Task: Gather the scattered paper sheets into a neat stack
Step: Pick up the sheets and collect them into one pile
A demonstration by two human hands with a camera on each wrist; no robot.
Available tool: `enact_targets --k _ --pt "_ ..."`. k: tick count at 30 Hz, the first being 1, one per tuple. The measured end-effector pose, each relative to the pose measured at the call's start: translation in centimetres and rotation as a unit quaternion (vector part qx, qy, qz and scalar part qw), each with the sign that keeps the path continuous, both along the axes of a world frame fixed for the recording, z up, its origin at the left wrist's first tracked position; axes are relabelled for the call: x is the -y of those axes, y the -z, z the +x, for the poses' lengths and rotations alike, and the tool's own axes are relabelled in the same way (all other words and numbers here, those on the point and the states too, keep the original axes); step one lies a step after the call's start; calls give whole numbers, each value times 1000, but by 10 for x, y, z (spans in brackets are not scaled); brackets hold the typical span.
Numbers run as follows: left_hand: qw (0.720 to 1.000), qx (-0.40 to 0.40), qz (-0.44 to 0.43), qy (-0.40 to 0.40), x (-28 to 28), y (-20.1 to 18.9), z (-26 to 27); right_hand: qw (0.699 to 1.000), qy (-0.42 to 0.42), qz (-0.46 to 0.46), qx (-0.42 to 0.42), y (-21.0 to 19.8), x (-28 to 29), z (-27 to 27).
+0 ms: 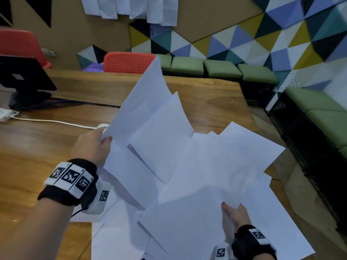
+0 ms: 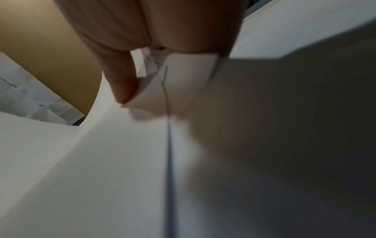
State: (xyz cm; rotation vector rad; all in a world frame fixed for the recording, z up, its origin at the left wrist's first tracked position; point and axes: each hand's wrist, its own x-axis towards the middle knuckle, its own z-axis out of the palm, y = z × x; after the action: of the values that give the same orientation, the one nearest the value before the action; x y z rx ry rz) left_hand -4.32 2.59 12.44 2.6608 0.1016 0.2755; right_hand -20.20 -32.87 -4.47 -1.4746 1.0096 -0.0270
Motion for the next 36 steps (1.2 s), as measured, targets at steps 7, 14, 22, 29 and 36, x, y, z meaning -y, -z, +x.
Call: enact_targets --k 7,14,22,29,36 --pt "993 101 -60 -26 -7 -45 1 999 -29 -22 12 -9 4 1" --pt "944 155 -280 -76 0 -49 -3 999 -39 -28 7 -4 3 0" --pt "845 42 -521 -111 19 4 -8 999 -39 -26 3 -1 4 -1" --pt "766 -35 -636 -87 46 28 -20 999 -32 -23 -5 -4 3 0" --pt "774 -87 -619 -105 81 64 -38 999 -36 -5 -15 -5 0 -2"
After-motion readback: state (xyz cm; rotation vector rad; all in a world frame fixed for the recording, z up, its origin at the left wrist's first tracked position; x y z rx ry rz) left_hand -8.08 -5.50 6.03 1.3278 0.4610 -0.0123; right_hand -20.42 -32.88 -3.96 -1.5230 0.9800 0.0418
